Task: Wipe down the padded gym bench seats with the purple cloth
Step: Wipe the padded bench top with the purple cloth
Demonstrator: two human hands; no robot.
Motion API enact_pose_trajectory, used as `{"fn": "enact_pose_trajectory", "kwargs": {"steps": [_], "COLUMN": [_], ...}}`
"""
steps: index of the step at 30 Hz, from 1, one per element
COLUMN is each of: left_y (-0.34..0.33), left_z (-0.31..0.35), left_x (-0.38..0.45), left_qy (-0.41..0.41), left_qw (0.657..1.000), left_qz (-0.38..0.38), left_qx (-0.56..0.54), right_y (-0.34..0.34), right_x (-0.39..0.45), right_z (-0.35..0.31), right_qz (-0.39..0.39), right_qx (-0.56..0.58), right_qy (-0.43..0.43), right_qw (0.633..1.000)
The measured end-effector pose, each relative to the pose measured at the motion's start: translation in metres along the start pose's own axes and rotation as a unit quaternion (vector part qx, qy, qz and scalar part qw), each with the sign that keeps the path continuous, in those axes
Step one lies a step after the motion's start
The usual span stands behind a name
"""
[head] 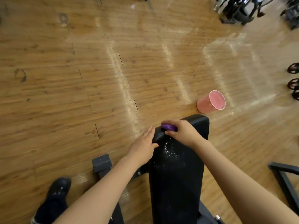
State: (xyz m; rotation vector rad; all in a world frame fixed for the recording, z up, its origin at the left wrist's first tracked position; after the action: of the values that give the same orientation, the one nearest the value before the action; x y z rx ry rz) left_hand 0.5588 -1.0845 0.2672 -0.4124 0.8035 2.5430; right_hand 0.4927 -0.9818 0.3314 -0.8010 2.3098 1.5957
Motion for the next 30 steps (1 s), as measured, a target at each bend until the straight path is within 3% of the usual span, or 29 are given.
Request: {"fn": "enact_pose_trajectory", "kwargs": {"steps": [3,8,15,19,24,27,30], "left_y": [-0.008,-0.011,-0.006,-0.007,-0.008,-0.006,-0.004], "left_z": [-0.005,-0.007,-0.003,-0.003,0.0,0.002,0.004], "left_x": [-0.008,-0.015,-0.021,-0.022,-0.023,-0.023,-0.02], "left_qy": [0.007,0.011,-0.013,-0.014,-0.003,-0.003,-0.005], "left_qw": [0.998,0.991,0.998,0.996,0.998,0.998,0.996], "left_qz": [-0.001,0.025,-0.019,-0.026,-0.017,-0.014,-0.006], "left_qx": [-0.069,-0.128,0.052,0.079,0.057,0.062,0.086], "right_y": [-0.01,-0.003,-0.013,0.004,-0.014,0.013,0.048], "right_x": [-0.002,0.005,-0.017,-0.013,-0.009,-0.012,-0.019], "right_z": [-0.014,-0.011,-0.027,-0.021,-0.018,0.022,0.066], "right_qz": [-0.02,0.017,0.012,0.074,0.046,0.1,0.156], "right_qx": [-0.021,0.021,-0.029,0.012,-0.033,-0.05,0.005], "right_qy": [0.054,0.02,0.132,0.084,0.098,0.028,-0.07], "right_qw": [0.998,0.999,0.991,0.994,0.994,0.993,0.985]}}
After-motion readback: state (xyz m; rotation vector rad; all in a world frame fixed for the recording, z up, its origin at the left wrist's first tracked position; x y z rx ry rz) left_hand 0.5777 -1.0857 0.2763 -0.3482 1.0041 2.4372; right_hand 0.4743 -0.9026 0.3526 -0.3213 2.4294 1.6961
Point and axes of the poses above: each hand's wrist, its own x-axis towards the middle knuckle, its own y-axis out of the back of the hand, z = x × y, the point moved 8 cm from there along x, towards the middle knuckle
